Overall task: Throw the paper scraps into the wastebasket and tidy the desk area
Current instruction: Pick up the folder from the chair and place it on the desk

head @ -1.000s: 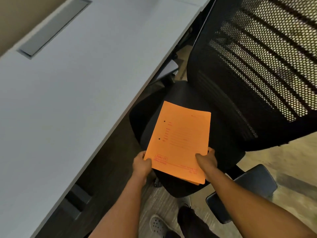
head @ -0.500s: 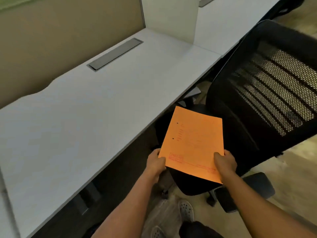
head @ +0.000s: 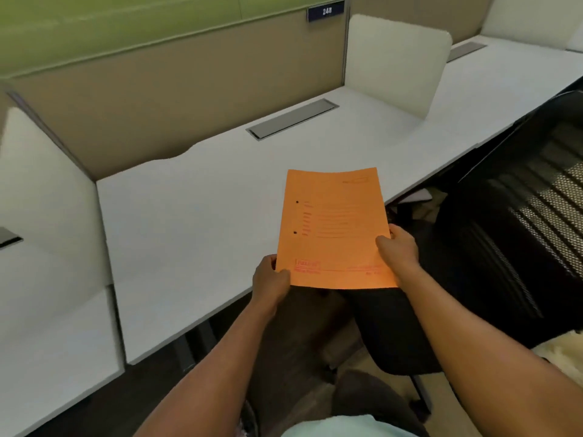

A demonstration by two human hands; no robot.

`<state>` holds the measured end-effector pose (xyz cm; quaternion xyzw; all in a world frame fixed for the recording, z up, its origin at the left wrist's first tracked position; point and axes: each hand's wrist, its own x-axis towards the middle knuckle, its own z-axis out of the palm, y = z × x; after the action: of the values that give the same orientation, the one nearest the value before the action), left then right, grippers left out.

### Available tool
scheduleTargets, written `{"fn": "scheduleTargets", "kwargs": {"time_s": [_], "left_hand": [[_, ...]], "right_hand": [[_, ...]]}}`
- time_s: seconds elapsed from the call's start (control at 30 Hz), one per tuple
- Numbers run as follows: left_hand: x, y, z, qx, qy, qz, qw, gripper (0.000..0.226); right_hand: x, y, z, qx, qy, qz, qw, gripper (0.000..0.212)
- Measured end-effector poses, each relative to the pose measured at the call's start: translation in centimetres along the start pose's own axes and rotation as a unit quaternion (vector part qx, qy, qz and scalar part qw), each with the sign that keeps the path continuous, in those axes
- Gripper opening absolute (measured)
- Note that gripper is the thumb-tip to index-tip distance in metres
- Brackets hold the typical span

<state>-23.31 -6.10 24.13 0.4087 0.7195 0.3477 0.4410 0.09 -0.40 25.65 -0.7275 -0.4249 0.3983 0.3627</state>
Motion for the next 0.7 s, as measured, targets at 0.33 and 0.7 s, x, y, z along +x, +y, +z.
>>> {"fn": "scheduleTargets", "kwargs": {"time_s": [0.33,0.7], "left_hand": [[5.5,0.5,-6.3,-0.050,0.114,-0.014,0.992,0.028],[22.2,-0.4,-7.9,-0.123,0.141,-0.104,0.977,0.030]], "right_hand": [[5.1,-8.3,8.7,-0.027,-0.115,-0.085,0.989,0.036],[21.2,-11.4,21.7,-0.114,-0.176,-0.068,0.975,0.061]]}}
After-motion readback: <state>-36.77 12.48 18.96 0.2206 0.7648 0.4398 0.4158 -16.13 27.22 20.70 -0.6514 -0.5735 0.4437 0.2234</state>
